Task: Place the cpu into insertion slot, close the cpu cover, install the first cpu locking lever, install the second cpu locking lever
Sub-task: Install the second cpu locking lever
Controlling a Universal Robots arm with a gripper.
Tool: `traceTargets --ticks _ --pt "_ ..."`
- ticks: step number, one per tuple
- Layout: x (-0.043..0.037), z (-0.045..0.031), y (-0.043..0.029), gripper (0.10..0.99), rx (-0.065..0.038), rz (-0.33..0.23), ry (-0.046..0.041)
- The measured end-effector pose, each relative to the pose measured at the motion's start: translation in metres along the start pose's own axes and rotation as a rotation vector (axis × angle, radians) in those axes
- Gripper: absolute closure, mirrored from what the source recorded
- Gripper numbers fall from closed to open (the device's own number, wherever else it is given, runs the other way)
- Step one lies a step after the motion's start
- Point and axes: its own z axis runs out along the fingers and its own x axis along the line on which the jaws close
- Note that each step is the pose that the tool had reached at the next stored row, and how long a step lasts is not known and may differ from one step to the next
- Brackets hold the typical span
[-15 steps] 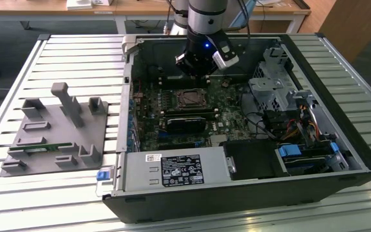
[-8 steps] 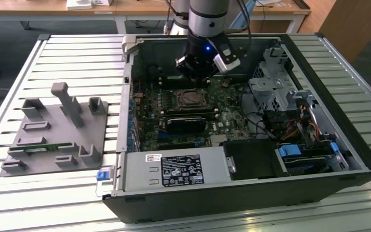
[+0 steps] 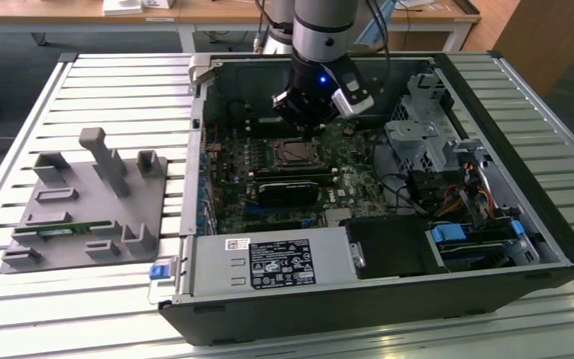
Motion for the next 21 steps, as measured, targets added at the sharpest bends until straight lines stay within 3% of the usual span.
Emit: traceTargets --ticks 6,13,14,17,18,21 --pt "0.0005 -0.0006 -0.0113 0.980 0.000 0.000 0.0000" --pt "0.0011 -0.0015 -0.0297 0.980 0.000 0.000 0.0002" --pt "0.0012 -0.0015 -0.0314 0.980 -0.004 0.000 0.0003" --pt "0.0012 -0.0015 -0.0331 0.980 -0.050 0.000 -0.0004" --pt "0.0012 -0.0013 -0.0339 0.980 -0.058 0.000 -0.0004" --pt "0.0015 -0.0001 -0.0375 0.980 -0.060 0.000 -0.0002"
